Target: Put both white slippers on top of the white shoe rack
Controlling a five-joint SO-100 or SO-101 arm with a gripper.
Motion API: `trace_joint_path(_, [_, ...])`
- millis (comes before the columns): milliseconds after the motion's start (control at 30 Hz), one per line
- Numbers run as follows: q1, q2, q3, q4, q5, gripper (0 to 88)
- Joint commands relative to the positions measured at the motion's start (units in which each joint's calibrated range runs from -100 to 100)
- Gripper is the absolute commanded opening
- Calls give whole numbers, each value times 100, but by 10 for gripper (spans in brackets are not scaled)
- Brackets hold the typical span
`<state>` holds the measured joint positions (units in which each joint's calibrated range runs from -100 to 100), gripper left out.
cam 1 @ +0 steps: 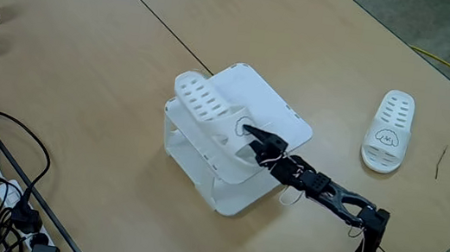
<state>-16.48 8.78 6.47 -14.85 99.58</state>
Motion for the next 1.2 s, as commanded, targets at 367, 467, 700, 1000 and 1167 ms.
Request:
trace_joint_path(367, [-211, 472, -1274, 1, 42, 7])
trace_joint_path(467, [-202, 438, -1247, 1, 42, 7])
trace_joint_path(700, [-202, 422, -1229, 1, 42, 7])
trace_joint_path(1000, [3, 186, -1075, 53, 42, 7])
trace_joint_path(1167, [85, -243, -534, 53, 42, 7])
